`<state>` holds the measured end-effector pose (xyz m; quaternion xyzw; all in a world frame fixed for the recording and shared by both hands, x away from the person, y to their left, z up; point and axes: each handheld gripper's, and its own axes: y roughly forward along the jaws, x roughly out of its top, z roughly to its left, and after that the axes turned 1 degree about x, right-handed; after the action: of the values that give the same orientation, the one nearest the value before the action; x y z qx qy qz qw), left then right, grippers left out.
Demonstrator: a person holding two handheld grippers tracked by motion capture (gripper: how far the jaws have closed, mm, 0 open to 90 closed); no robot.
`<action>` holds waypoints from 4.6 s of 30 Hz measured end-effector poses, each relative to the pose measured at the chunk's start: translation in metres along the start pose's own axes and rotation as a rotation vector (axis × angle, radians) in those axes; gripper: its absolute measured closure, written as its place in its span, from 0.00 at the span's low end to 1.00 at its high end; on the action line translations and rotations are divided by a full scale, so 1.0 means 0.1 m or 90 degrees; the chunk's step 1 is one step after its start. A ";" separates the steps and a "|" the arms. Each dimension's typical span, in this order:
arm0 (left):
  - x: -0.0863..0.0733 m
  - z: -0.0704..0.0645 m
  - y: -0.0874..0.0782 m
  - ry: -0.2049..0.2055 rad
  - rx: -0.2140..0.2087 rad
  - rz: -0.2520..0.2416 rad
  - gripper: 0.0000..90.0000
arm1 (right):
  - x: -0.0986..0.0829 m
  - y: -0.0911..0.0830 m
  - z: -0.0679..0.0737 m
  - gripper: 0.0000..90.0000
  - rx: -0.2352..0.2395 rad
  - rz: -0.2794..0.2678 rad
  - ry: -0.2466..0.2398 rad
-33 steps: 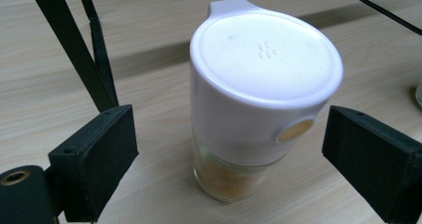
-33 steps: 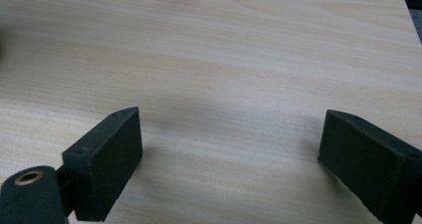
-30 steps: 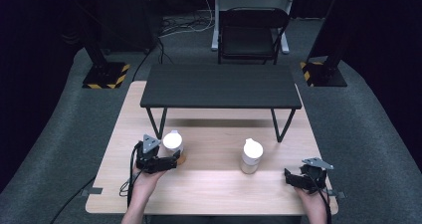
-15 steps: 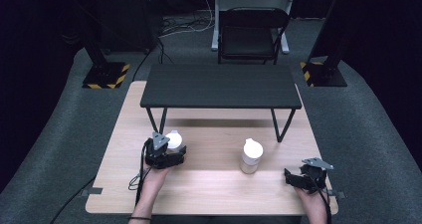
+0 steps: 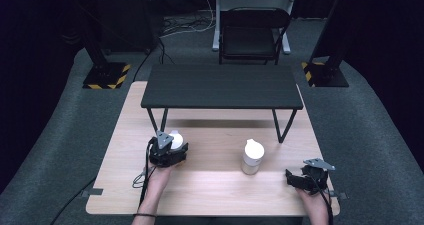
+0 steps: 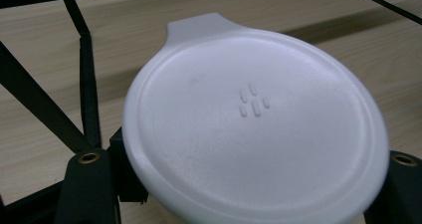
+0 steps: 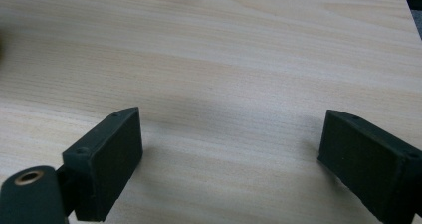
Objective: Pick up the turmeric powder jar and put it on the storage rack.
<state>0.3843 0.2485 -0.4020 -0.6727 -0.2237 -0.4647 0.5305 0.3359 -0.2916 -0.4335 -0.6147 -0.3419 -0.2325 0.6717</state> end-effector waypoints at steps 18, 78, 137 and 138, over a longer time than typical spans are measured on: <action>0.14 0.07 -0.20 -0.001 -0.017 -0.021 0.33 | 0.00 0.00 0.00 0.09 0.000 0.000 -0.001; 1.34 0.20 -0.86 0.050 -0.035 -0.094 0.33 | 0.00 0.00 0.00 0.09 0.000 0.000 -0.001; 2.19 0.07 -0.25 0.025 0.014 -0.054 0.33 | 0.01 0.01 -0.02 0.09 0.008 0.000 -0.005; 2.18 0.07 -0.25 0.024 0.015 -0.056 0.33 | 0.01 0.01 -0.02 0.09 0.008 0.000 -0.006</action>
<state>0.4693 0.2211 -0.2012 -0.6471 -0.2487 -0.4972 0.5218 0.3373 -0.2930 -0.4335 -0.6112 -0.3465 -0.2277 0.6742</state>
